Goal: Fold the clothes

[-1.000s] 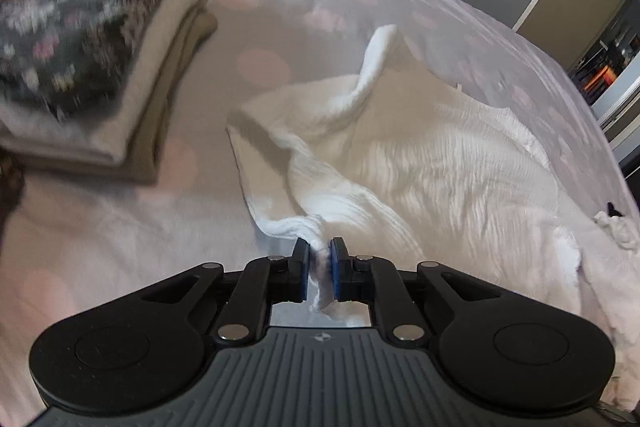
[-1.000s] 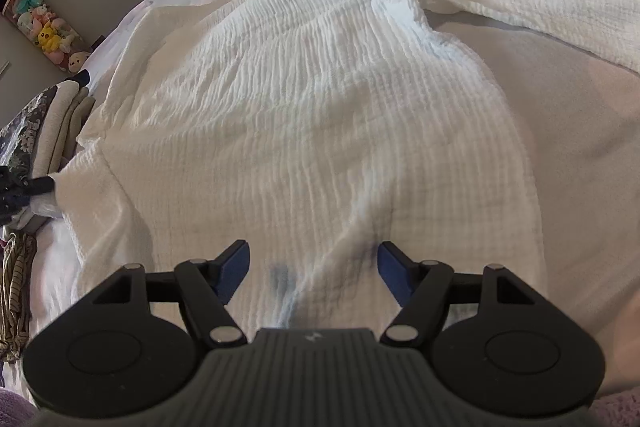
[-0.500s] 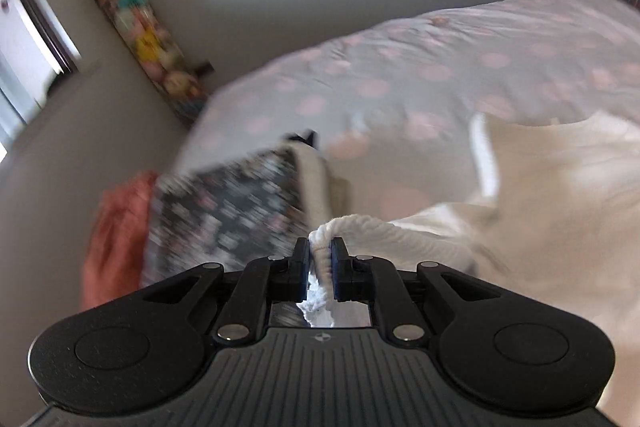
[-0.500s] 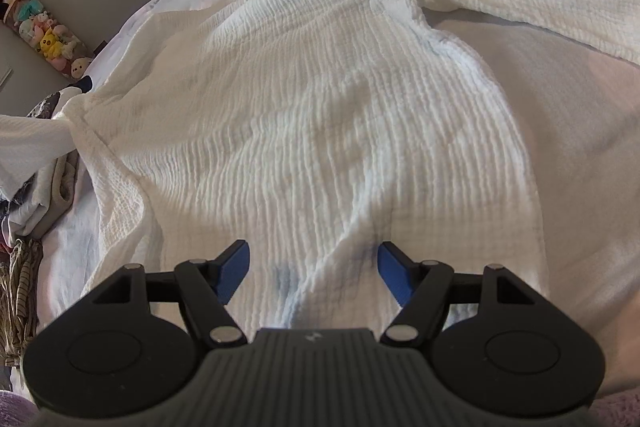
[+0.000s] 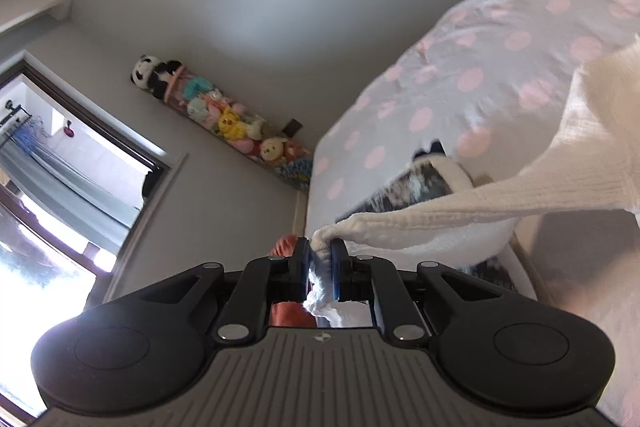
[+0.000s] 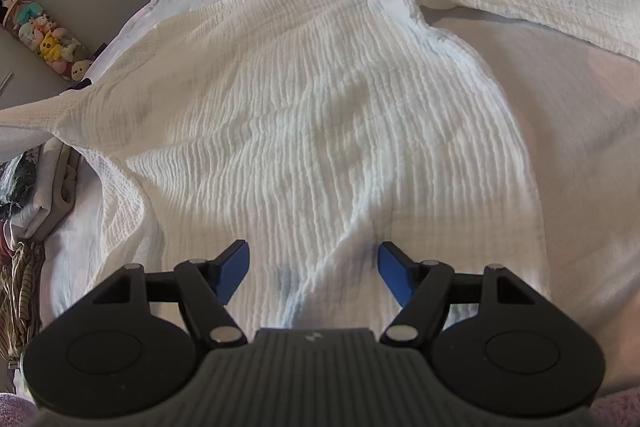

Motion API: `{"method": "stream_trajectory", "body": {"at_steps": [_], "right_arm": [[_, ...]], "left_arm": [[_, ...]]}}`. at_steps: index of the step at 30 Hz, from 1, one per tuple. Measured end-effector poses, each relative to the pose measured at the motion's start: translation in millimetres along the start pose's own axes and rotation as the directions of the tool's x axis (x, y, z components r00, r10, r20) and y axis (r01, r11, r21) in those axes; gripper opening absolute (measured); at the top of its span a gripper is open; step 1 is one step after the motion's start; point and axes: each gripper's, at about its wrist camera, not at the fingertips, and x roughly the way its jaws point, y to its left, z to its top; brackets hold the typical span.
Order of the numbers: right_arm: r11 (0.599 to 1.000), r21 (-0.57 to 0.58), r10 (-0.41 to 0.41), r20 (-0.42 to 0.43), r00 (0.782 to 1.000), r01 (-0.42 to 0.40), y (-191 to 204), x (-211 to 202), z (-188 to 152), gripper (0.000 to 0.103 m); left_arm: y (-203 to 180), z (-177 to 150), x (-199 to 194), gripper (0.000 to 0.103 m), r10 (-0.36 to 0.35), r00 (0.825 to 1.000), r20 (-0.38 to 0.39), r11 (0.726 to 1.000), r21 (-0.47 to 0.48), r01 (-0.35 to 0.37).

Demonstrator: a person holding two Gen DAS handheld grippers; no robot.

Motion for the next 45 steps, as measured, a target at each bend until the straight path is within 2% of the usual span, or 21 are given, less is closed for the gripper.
{"method": "stream_trajectory", "body": {"at_steps": [5, 11, 15, 18, 20, 22, 26, 28, 30, 32, 38, 40, 43, 45], "right_arm": [[1.0, 0.001, -0.004, -0.004, 1.0, 0.004, 0.2, 1.2, -0.1, 0.074], [1.0, 0.009, -0.004, -0.009, 1.0, 0.004, 1.0, 3.7, 0.2, 0.076], [1.0, 0.008, -0.007, -0.013, 1.0, 0.008, 2.1, 5.3, 0.7, 0.077], [1.0, 0.005, -0.011, -0.013, 1.0, 0.011, 2.5, 5.3, 1.0, 0.077], [1.0, 0.004, -0.012, -0.011, 1.0, 0.012, 2.6, 4.8, 1.2, 0.077], [1.0, 0.007, -0.011, -0.01, 1.0, 0.011, 2.3, 4.8, 1.0, 0.077], [1.0, -0.001, -0.018, -0.014, 1.0, 0.018, 3.3, 5.7, 0.6, 0.077], [1.0, -0.004, -0.021, -0.015, 1.0, 0.021, 4.2, 6.1, 0.7, 0.078], [1.0, -0.012, -0.026, -0.015, 1.0, 0.026, 5.2, 6.3, 0.7, 0.078], [0.999, -0.033, -0.04, -0.015, 0.999, 0.039, 8.0, 7.1, 0.3, 0.078], [0.984, -0.143, -0.107, -0.019, 0.994, 0.103, 22.4, 13.1, -3.7, 0.079], [0.979, -0.168, -0.119, -0.025, 0.993, 0.113, 25.0, 15.7, -4.7, 0.081], [0.974, -0.192, -0.128, -0.034, 0.991, 0.119, 28.4, 19.2, -5.7, 0.085], [0.973, -0.198, -0.131, -0.038, 0.991, 0.121, 29.4, 20.6, -6.0, 0.087]], "left_arm": [[-19.6, -44.5, 28.3, 0.009, -0.026, 0.997, -0.072, 0.999, 0.019, 0.028], [-36.0, -97.4, 30.2, 0.009, -0.164, 0.984, -0.065, 0.986, -0.007, 0.164], [-40.8, -121.9, 23.2, 0.01, -0.264, 0.963, -0.046, 0.964, -0.035, 0.263], [-41.6, -135.5, 18.9, 0.012, -0.337, 0.941, -0.041, 0.941, -0.056, 0.334], [-32.1, -140.1, 13.3, 0.013, -0.39, 0.921, 0.001, 0.917, -0.097, 0.388], [-16.9, -141.1, 7.1, 0.021, -0.412, 0.91, 0.051, 0.897, -0.155, 0.414], [12.9, -134.4, 10.0, 0.028, -0.428, 0.898, 0.103, 0.85, -0.291, 0.439], [26.2, -130.7, 14.4, 0.036, -0.439, 0.889, 0.13, 0.819, -0.349, 0.455], [31.7, -127.7, 23.6, 0.044, -0.436, 0.89, 0.135, 0.798, -0.4, 0.452], [35.6, -125.5, 33.9, 0.044, -0.432, 0.892, 0.134, 0.776, -0.45, 0.443], [42.3, -133.0, 63.6, 0.051, -0.446, 0.886, 0.124, 0.655, -0.629, 0.418], [38.6, -134.4, 72.9, 0.051, -0.44, 0.892, 0.1, 0.656, -0.643, 0.395], [27.3, -134.0, 85.3, 0.051, -0.436, 0.899, 0.038, 0.69, -0.628, 0.36], [20.1, -135.3, 91.8, 0.051, -0.447, 0.895, 0.017, 0.685, -0.637, 0.354]]}}
